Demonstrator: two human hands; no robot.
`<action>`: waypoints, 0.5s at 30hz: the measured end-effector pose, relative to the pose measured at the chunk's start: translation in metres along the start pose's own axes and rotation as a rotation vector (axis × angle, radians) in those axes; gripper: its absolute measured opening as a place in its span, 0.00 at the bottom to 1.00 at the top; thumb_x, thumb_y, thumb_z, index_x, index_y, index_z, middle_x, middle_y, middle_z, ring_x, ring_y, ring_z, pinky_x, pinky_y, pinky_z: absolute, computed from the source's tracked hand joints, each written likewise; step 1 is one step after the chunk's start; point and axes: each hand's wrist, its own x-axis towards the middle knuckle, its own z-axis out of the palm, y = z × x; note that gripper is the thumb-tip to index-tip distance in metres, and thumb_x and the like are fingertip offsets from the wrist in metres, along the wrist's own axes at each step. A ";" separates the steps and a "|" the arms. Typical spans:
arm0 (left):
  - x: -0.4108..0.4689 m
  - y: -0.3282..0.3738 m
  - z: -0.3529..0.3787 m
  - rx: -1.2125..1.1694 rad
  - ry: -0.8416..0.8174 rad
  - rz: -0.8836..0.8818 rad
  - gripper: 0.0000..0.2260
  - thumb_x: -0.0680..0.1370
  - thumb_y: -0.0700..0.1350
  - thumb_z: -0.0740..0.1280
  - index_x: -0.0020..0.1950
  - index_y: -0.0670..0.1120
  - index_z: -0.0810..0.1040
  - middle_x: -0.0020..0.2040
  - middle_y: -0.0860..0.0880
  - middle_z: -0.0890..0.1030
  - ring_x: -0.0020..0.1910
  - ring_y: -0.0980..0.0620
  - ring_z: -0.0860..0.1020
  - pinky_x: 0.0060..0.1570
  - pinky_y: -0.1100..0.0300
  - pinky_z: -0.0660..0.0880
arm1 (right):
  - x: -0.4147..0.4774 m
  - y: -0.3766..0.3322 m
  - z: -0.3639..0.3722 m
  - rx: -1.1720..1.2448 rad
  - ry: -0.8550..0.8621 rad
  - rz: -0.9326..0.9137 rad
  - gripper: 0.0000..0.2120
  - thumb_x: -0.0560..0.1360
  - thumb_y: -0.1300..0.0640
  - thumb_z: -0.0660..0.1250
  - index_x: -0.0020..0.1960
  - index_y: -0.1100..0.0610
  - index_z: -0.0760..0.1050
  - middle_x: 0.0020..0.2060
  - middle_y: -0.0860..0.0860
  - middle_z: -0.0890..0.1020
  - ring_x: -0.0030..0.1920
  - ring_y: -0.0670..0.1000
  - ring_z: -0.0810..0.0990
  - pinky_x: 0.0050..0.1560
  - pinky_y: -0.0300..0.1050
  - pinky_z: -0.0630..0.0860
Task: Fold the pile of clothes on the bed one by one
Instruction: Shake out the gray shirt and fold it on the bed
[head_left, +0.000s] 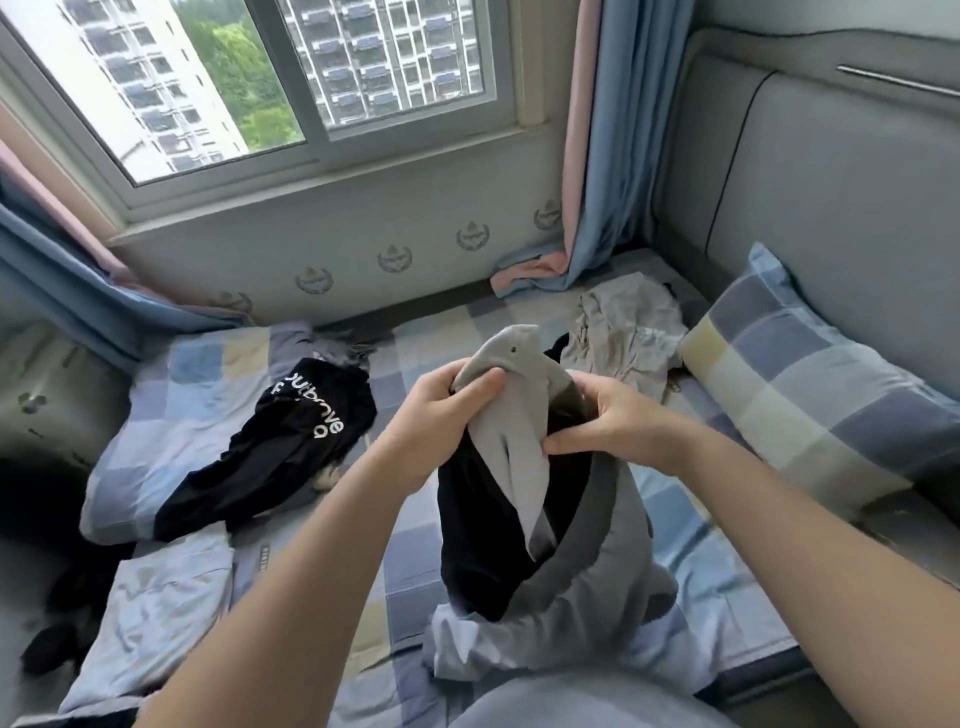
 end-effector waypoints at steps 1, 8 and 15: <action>0.001 0.002 0.000 -0.033 0.041 0.009 0.07 0.82 0.47 0.66 0.56 0.47 0.83 0.49 0.47 0.85 0.49 0.50 0.82 0.54 0.51 0.79 | 0.000 0.011 0.002 -0.043 -0.009 0.041 0.18 0.72 0.67 0.74 0.60 0.58 0.79 0.53 0.53 0.86 0.55 0.49 0.84 0.55 0.43 0.80; 0.020 0.012 -0.032 -0.148 0.304 0.078 0.14 0.80 0.51 0.68 0.55 0.42 0.82 0.54 0.37 0.84 0.51 0.45 0.82 0.55 0.48 0.78 | 0.002 0.096 0.016 -0.062 0.152 0.201 0.20 0.67 0.54 0.72 0.51 0.68 0.79 0.42 0.55 0.82 0.47 0.53 0.80 0.52 0.54 0.77; 0.022 -0.036 -0.037 0.188 0.181 -0.101 0.23 0.75 0.47 0.75 0.67 0.50 0.71 0.60 0.55 0.78 0.60 0.57 0.78 0.65 0.55 0.74 | 0.012 0.030 0.018 0.191 0.401 0.045 0.07 0.79 0.61 0.69 0.55 0.62 0.82 0.49 0.60 0.86 0.51 0.56 0.85 0.55 0.51 0.80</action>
